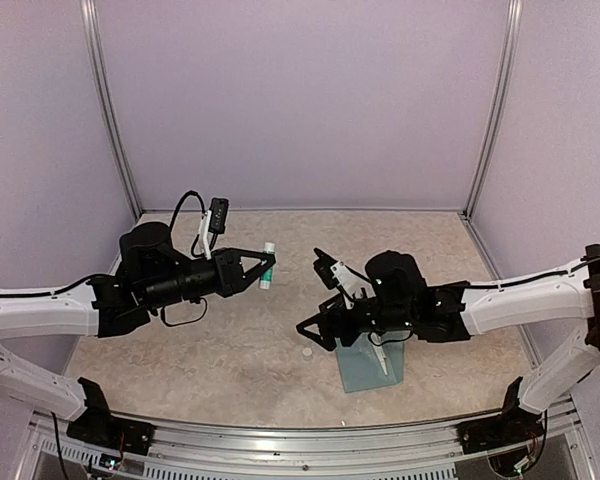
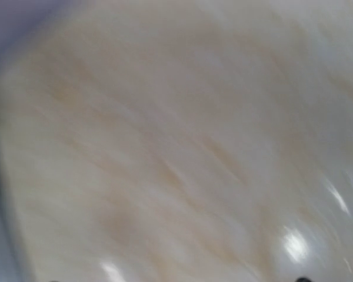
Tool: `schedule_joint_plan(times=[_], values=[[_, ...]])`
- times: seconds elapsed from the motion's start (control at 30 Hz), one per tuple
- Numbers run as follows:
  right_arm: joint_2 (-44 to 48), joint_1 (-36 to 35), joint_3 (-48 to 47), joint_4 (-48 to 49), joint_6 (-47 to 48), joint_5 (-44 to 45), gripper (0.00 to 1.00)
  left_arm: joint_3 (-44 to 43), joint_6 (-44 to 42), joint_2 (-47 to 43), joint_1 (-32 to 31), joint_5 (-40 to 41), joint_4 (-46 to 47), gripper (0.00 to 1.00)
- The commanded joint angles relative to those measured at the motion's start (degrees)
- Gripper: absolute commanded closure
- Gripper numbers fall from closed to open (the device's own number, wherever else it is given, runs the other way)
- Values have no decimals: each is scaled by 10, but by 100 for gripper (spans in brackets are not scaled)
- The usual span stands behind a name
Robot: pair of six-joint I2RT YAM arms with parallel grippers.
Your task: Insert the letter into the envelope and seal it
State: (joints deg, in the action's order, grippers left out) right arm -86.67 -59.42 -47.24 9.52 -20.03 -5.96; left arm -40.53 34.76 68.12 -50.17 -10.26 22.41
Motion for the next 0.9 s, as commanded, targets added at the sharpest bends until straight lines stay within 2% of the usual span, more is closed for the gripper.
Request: schedule_joint_plan(times=[0.0,0.17,0.43,0.53,0.77,0.87], values=[[96,8,24,144,-38,-122,16,-32,-37,-11,-41,-18,62,80],[131,19,42,268,-105,-225,16,-32,-23,-7,-78,-33,147,79],[95,19,5,342,-155,-339,42,-38,-7,8,-101,-52,216,79],[83,19,-3,366,-170,-358,48,-38,-4,14,-105,-58,229,79],[68,18,-22,379,-176,-368,50,-38,-3,24,-112,-64,238,79],[57,18,-34,377,-177,-375,56,-37,-3,25,-114,-65,241,79]])
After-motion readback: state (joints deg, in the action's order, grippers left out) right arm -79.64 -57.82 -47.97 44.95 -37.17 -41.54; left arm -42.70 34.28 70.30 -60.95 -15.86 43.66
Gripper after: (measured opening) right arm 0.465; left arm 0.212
